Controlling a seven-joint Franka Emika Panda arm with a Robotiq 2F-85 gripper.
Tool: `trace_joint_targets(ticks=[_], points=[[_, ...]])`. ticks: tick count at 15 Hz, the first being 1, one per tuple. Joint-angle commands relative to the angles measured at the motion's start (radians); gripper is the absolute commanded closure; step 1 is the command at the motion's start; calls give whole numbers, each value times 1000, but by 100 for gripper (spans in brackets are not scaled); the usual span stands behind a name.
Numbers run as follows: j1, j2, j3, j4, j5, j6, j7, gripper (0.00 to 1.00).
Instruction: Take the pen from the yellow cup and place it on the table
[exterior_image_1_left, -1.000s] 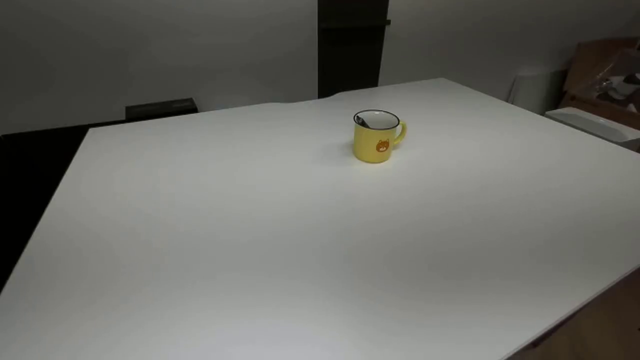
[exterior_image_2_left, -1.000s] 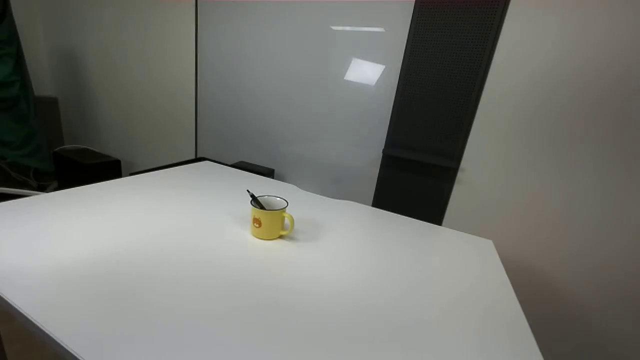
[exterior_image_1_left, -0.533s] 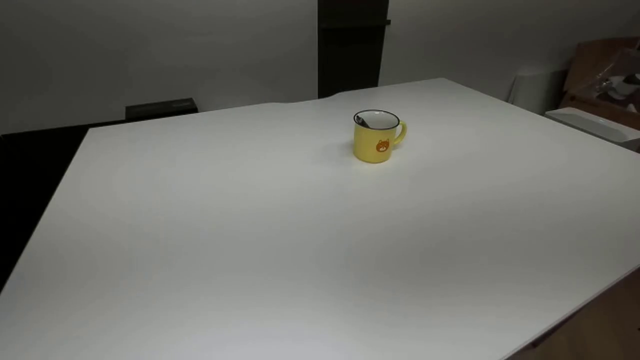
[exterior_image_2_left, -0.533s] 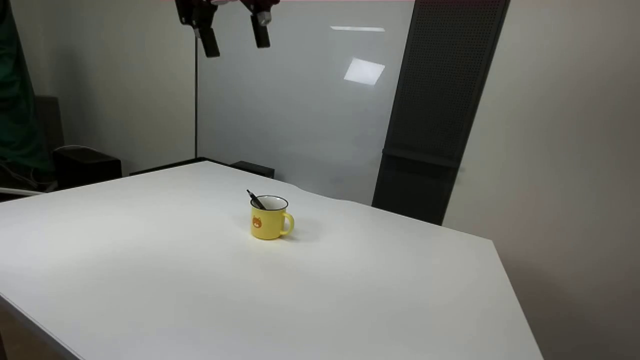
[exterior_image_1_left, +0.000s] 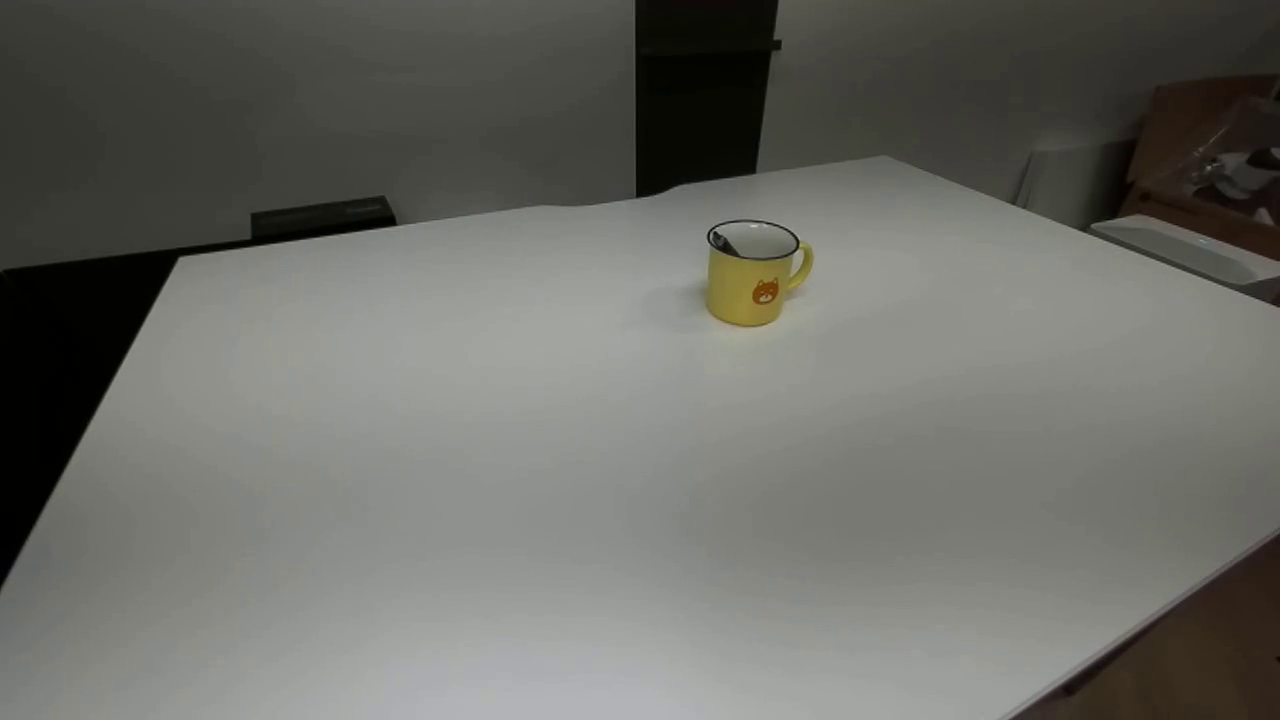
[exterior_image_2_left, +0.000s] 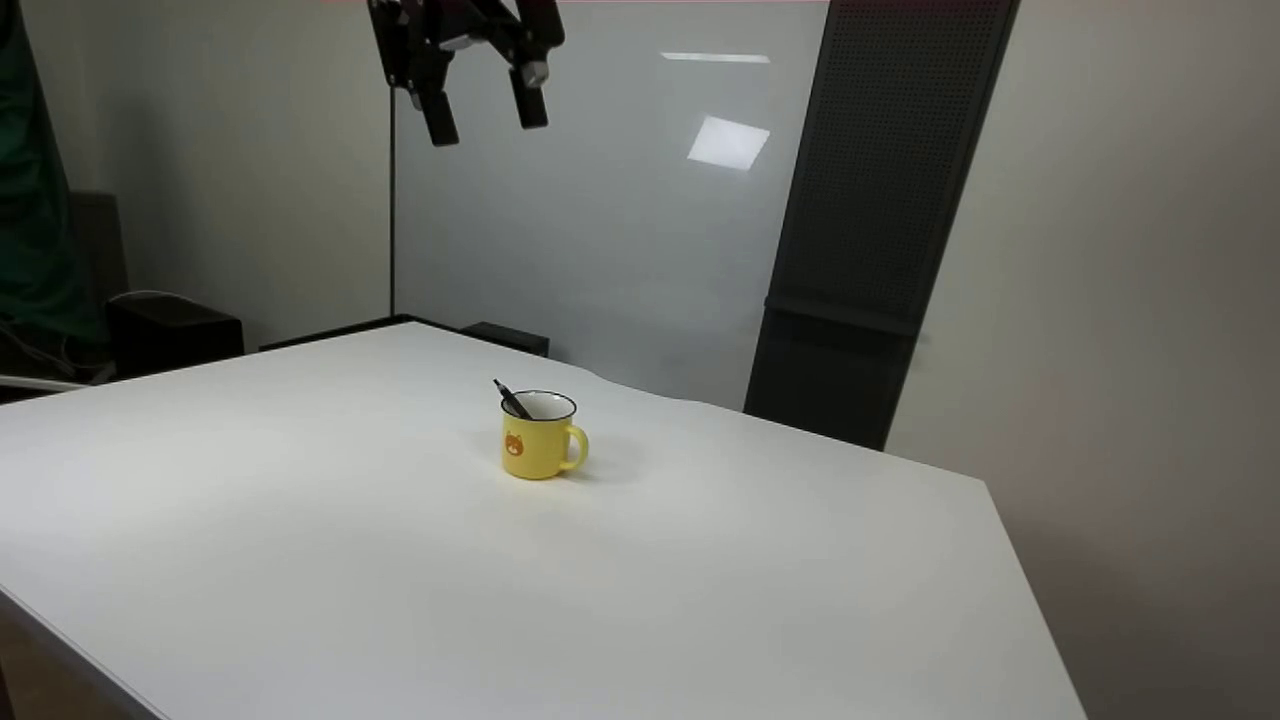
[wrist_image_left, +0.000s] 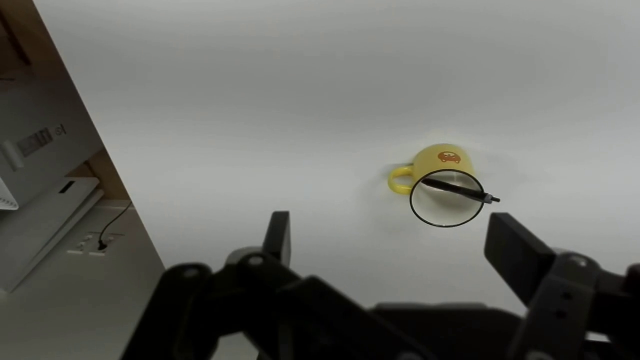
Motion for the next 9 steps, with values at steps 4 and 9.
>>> trace_joint_targets(ticks=[4,9], points=[[-28,100,27,25,-36,101,234,0],[-52,296,55,88,-125,229,521,0]])
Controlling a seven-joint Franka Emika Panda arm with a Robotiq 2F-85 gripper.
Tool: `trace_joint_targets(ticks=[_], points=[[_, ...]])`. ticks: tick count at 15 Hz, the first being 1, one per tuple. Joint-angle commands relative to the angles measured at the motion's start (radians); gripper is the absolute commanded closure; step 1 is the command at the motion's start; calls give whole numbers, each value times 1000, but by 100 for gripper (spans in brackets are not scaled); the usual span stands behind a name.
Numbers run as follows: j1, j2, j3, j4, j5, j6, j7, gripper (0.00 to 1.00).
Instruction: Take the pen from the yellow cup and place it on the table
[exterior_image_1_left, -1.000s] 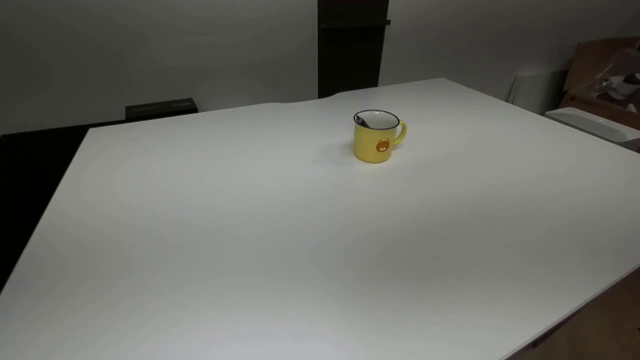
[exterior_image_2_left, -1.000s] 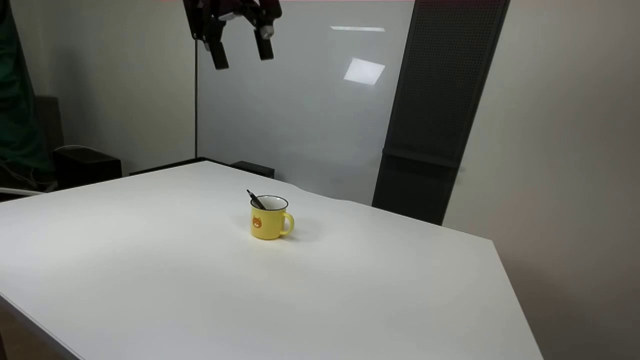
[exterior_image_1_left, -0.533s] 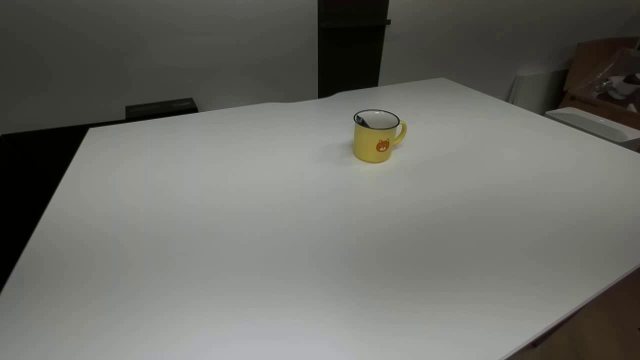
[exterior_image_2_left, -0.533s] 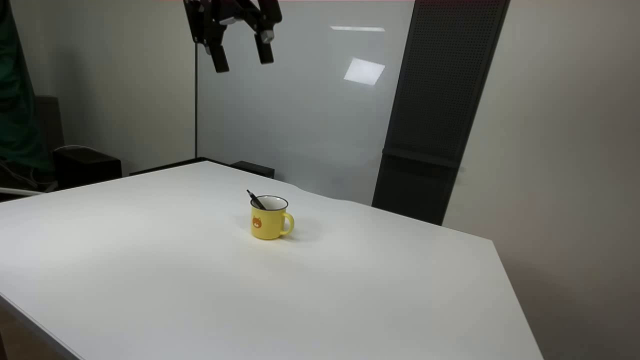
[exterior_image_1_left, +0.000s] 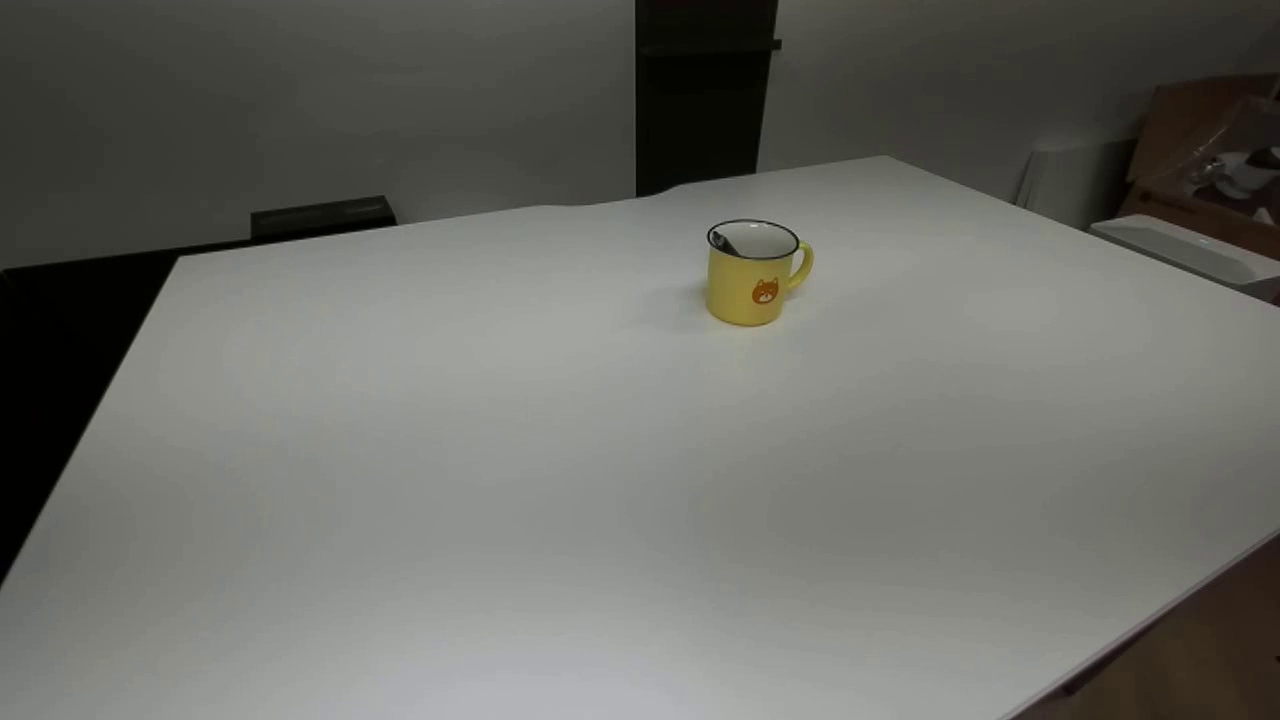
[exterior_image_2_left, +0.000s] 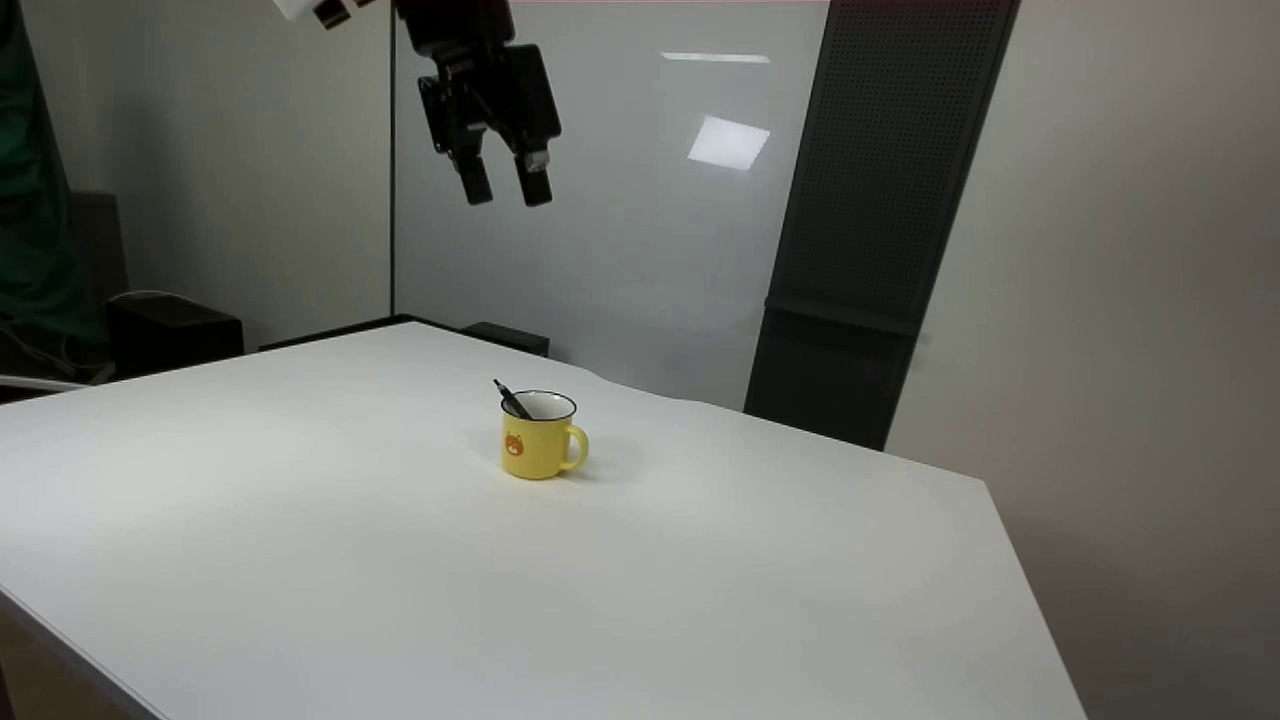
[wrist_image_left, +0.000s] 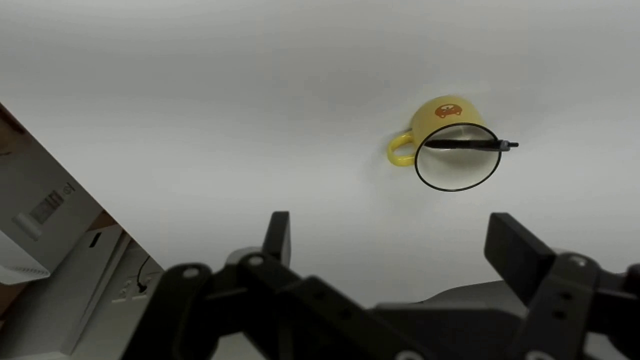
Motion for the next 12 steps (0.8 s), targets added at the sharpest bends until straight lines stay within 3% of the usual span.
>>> trace_joint_targets(ticks=[1,3,8,9,12], points=[[-13,172,17,97,-116,61,244,0],[21,257,-10,148,-160,83,340,0],[157,428,-76,275,-92,86,377,0],[159,363,-102,203,-90,101,324,0],[196,391,-128,216,-87,102,323,0]])
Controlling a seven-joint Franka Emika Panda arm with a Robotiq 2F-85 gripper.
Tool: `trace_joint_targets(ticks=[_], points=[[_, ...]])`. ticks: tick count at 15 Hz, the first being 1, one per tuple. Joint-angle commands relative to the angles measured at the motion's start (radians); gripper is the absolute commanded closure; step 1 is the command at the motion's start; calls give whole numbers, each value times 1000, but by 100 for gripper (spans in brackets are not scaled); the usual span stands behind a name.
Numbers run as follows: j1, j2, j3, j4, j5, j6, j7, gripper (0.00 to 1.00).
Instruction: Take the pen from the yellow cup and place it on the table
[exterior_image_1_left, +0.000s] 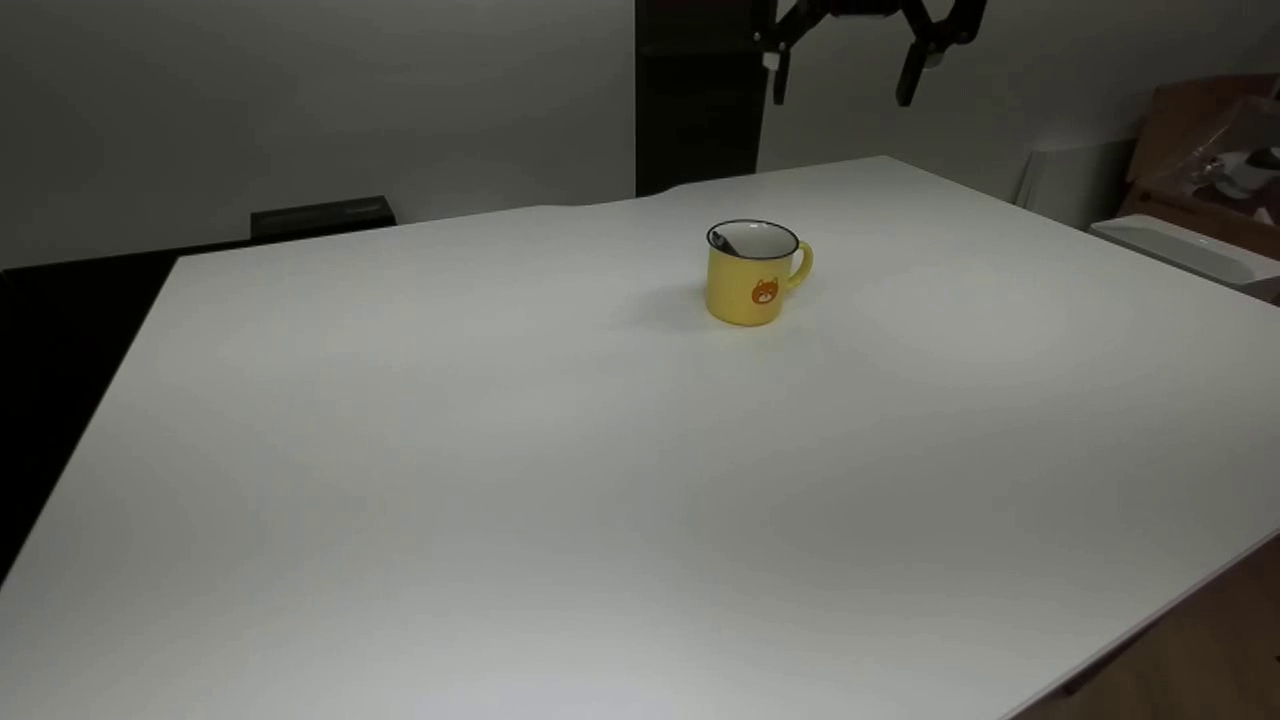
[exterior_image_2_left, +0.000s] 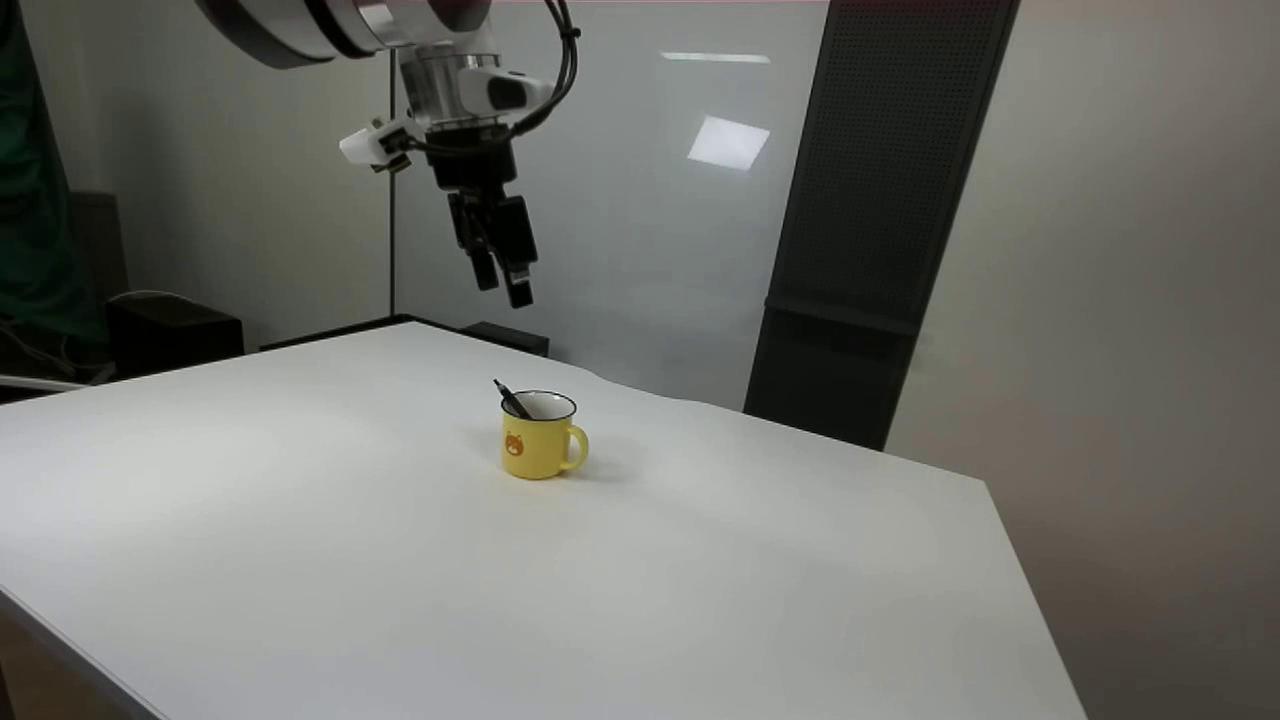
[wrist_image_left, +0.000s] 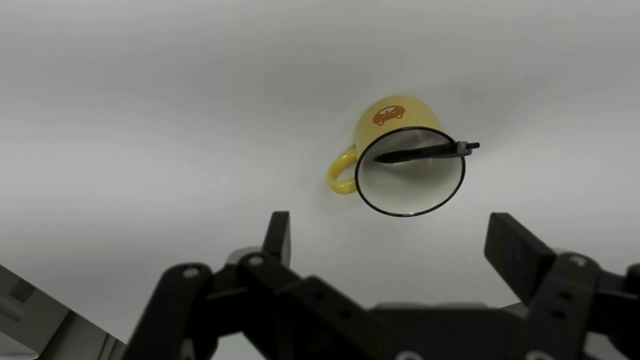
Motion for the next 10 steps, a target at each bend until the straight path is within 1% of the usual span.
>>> trace_joint_targets(ticks=[1,2,3,7,10], points=[[45,-5,-51,-1,13,1,-13,0],[44,-8,-53,-1,14,0,-16,0],[54,3,-62,6,-14,1,8,0],[96,76,-92,44,-13,25,36,0],[134,139,-129,81,-32,63,68,0]])
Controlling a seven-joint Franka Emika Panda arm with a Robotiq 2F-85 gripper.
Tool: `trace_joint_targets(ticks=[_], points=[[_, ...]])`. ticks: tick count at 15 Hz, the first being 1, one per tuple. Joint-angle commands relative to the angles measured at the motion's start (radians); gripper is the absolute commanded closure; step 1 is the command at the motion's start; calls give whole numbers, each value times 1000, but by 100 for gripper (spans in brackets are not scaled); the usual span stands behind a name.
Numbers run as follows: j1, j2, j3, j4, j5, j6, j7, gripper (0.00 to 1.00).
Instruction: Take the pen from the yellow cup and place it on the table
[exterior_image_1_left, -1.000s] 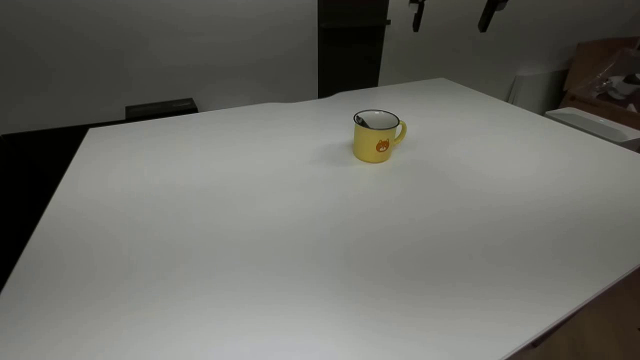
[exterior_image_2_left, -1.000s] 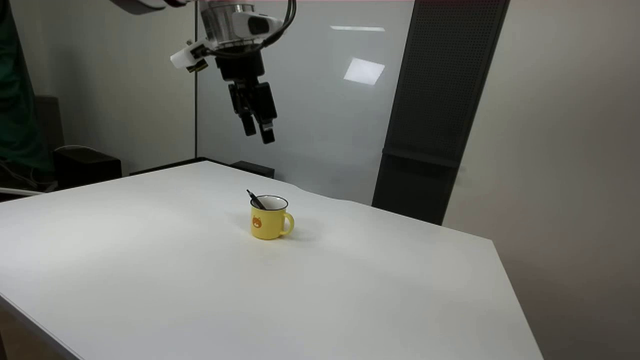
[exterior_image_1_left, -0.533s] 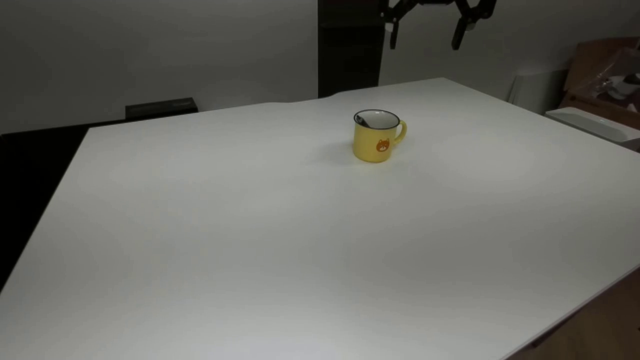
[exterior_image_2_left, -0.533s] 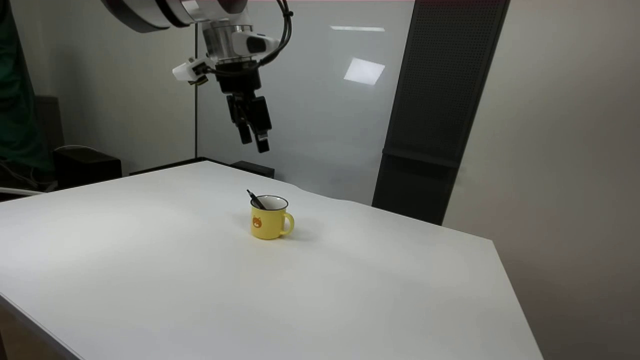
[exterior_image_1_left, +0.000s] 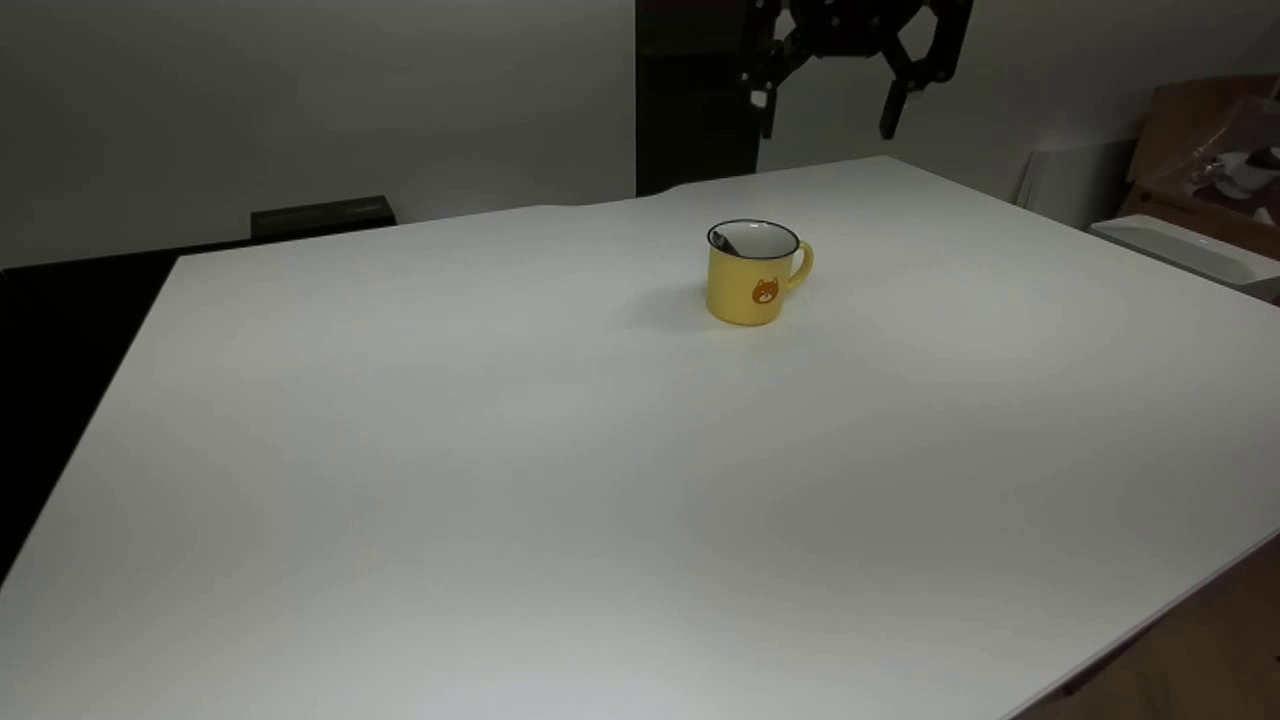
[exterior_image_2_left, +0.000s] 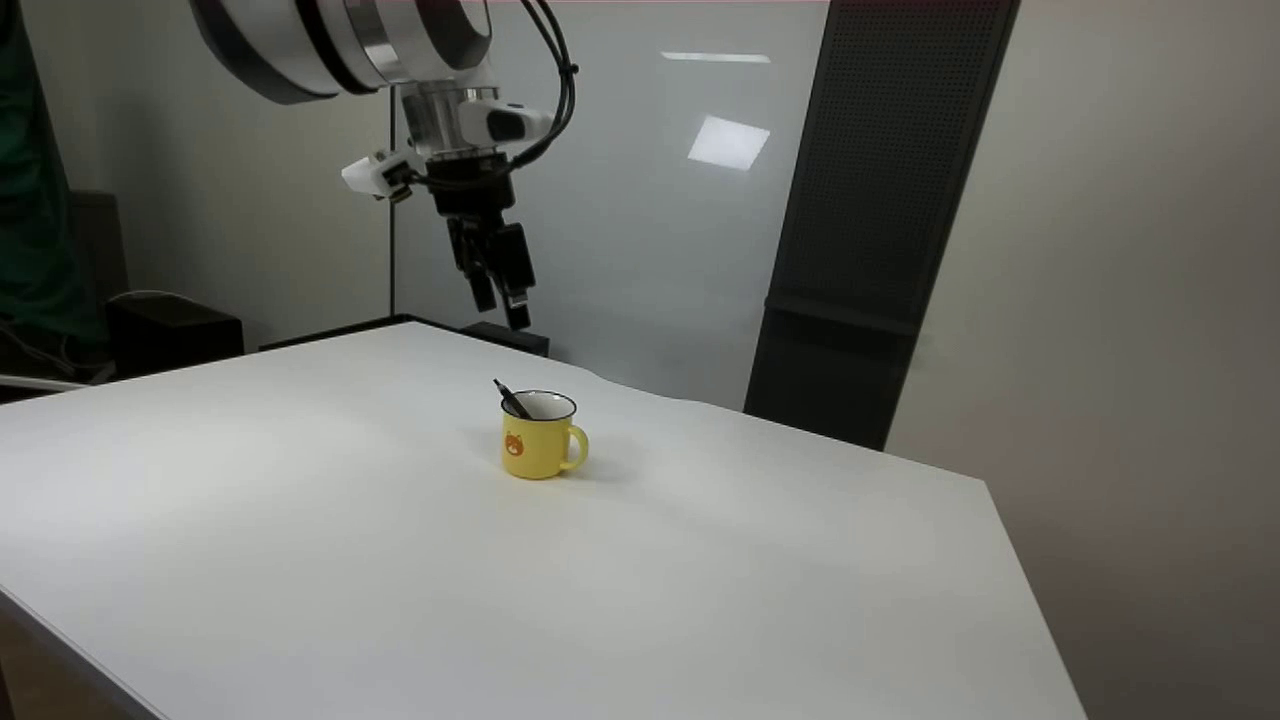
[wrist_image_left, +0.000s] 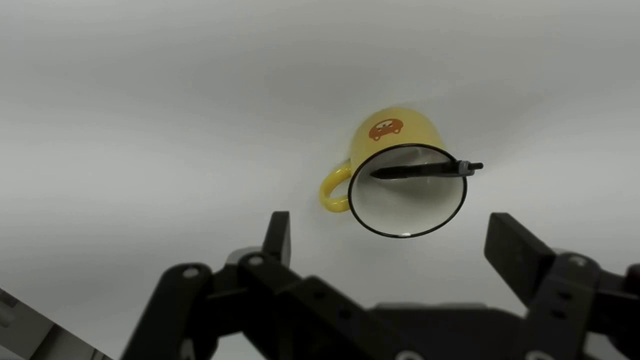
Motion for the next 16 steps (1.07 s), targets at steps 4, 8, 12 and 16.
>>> trace_joint_targets(ticks=[4,8,12,16], points=[[97,155,-99,132,-7,50,77,0],[140,233,-128,207,41,20,87,0],[175,298,-146,266,75,0,82,0],[196,341,-155,308,104,-19,73,0]])
